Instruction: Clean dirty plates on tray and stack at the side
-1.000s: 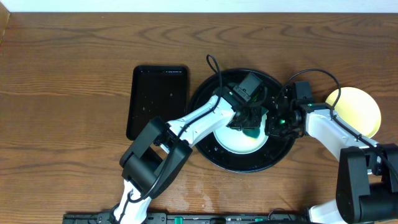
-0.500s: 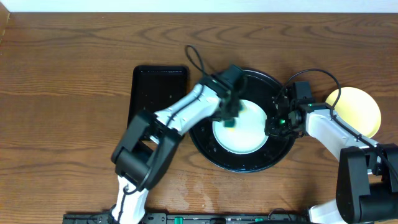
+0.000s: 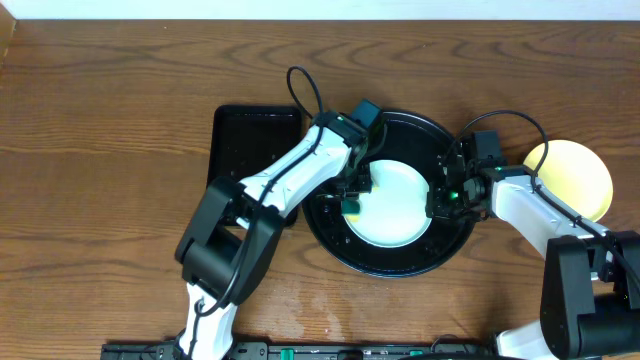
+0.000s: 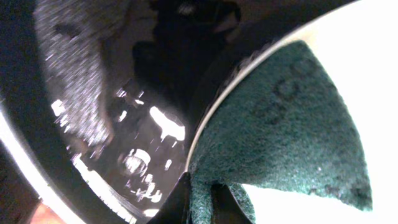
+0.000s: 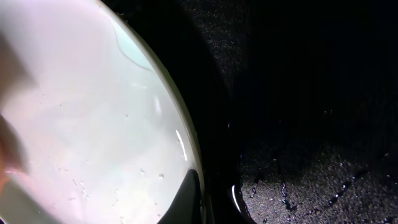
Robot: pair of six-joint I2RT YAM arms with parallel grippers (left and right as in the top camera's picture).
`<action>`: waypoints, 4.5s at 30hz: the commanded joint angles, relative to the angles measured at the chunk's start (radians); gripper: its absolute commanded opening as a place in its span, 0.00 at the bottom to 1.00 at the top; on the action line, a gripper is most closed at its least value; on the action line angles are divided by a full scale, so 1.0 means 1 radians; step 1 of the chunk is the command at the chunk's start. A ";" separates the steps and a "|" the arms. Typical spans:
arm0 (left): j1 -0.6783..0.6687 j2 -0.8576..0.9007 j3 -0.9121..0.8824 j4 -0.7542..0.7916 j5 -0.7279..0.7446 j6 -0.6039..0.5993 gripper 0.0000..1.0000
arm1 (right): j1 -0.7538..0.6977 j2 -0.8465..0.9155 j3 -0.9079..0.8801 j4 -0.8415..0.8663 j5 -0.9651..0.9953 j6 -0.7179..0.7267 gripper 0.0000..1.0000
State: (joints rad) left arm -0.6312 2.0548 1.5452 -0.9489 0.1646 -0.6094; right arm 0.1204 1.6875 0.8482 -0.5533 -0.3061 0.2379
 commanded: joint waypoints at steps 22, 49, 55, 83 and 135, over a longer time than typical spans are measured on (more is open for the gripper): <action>0.174 -0.238 -0.015 -0.093 -0.333 0.012 0.08 | -0.001 0.024 -0.025 -0.006 0.146 -0.054 0.01; 0.475 -0.490 -0.165 -0.060 -0.066 0.172 0.70 | 0.332 -0.468 0.103 -0.188 0.700 -0.134 0.01; 0.475 -0.650 -0.165 -0.140 -0.067 0.172 0.76 | 0.502 -0.468 0.103 -0.189 0.941 -0.131 0.01; 0.475 -0.742 -0.165 -0.177 -0.067 0.172 0.87 | 0.915 -0.554 0.104 -0.121 1.458 -0.280 0.01; 0.475 -0.742 -0.165 -0.177 -0.068 0.172 0.87 | 0.951 -0.446 0.103 -0.063 1.547 -0.695 0.01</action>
State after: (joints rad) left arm -0.1608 1.3155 1.3727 -1.1221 0.0990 -0.4438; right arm 1.0592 1.2423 0.9405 -0.6228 1.2034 -0.4465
